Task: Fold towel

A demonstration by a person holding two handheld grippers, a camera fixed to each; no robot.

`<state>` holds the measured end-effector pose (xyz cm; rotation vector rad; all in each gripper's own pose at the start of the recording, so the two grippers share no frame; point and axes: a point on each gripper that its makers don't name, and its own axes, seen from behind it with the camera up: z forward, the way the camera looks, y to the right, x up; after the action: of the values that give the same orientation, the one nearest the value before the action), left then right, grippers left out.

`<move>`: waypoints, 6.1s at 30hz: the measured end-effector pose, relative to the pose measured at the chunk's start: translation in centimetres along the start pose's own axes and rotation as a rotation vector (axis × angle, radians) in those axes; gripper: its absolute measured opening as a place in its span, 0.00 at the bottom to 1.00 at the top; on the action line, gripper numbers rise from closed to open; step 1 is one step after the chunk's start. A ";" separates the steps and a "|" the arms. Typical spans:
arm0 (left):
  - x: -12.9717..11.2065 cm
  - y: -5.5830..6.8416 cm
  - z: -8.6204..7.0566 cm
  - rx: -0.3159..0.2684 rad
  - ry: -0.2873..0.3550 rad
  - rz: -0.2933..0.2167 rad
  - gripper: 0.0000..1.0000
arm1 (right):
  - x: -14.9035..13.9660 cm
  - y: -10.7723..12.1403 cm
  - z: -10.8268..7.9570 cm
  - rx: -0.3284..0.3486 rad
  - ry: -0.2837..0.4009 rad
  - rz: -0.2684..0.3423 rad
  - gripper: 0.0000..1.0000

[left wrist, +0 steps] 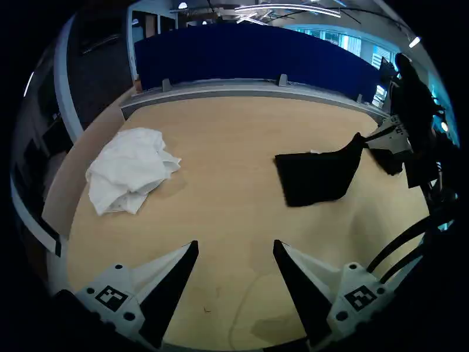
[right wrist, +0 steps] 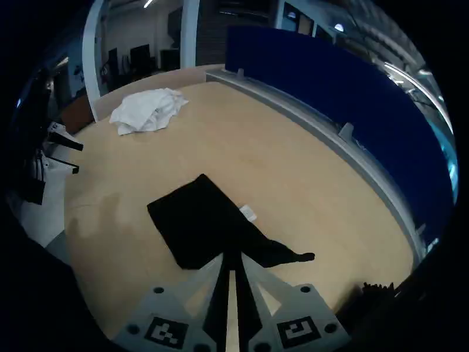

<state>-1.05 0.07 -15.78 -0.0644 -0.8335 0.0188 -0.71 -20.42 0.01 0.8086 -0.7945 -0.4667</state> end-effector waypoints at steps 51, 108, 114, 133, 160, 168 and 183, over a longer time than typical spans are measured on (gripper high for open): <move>-0.4 -1.0 -1.8 0.047 0.030 -0.063 0.95 | 0.9 -12.0 10.2 0.190 0.022 0.026 0.97; 0.1 -0.9 -1.3 0.045 0.031 -0.056 0.94 | -7.3 -8.9 8.7 0.082 -0.078 0.165 0.07; 0.2 -0.7 -1.4 0.042 0.032 -0.052 0.95 | -6.0 -8.7 7.8 0.097 -0.048 0.173 0.06; 2.8 0.1 -1.8 0.027 0.084 -0.040 0.95 | 6.7 -3.9 1.0 0.051 0.188 0.112 0.06; 4.0 1.1 -2.6 0.005 0.121 -0.015 0.95 | 10.4 0.2 -4.9 -0.026 0.280 0.121 0.06; 3.9 1.3 -2.6 0.001 0.120 -0.013 0.95 | 9.7 3.6 -6.9 -0.069 0.278 0.132 0.06; 3.6 2.0 -1.9 -0.001 0.105 -0.014 0.94 | 6.4 13.0 -11.7 -0.183 0.252 0.188 0.06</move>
<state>2.81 2.13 -14.57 -0.0597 -0.7294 0.0018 13.32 -11.19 7.97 0.6016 -0.5779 -0.2588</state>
